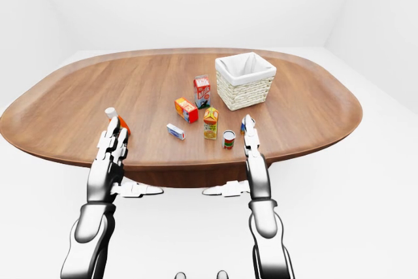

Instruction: Pick up the alphabet soup and the tomato sauce, and put them in the basket.

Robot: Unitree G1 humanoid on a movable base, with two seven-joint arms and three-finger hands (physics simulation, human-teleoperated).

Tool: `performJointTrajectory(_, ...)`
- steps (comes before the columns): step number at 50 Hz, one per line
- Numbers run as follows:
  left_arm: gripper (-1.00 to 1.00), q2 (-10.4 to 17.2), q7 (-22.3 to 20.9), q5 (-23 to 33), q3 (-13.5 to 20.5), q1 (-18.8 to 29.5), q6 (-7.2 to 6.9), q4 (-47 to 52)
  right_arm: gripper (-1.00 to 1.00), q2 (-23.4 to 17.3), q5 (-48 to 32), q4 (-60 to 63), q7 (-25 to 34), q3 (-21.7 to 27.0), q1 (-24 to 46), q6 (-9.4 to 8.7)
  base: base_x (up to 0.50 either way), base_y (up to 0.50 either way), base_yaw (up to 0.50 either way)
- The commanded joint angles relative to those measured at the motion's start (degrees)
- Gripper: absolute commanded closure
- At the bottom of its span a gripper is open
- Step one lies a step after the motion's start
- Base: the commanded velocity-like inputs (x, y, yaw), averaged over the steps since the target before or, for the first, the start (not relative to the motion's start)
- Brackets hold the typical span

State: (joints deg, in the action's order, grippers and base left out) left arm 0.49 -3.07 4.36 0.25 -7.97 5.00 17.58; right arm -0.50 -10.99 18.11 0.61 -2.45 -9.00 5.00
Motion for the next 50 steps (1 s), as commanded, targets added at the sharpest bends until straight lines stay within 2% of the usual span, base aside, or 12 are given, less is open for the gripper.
performJointTrajectory(1, -1.0, -0.05, -0.46, -0.12, -0.15, -0.25, 0.0, 0.34, -1.0, 0.02, -0.39, 1.01, -0.04, -0.15, -0.47, 0.0, 0.0, 0.0, 0.0)
performJointTrajectory(22, -1.0, -0.07, -0.48, -0.35, -0.2, -0.17, 0.0, 0.25, -1.0, 0.01, -0.34, 1.08, -0.06, -0.11, -0.48, 0.0, 0.01, 0.0, 0.0)
performJointTrajectory(50, -1.0, -0.06, -0.6, -0.56, -0.22, -0.36, 0.0, 0.28, -1.0, 0.0, -0.3, 0.59, -0.1, -0.12, -0.61, 0.0, 0.28, 0.0, 0.0)
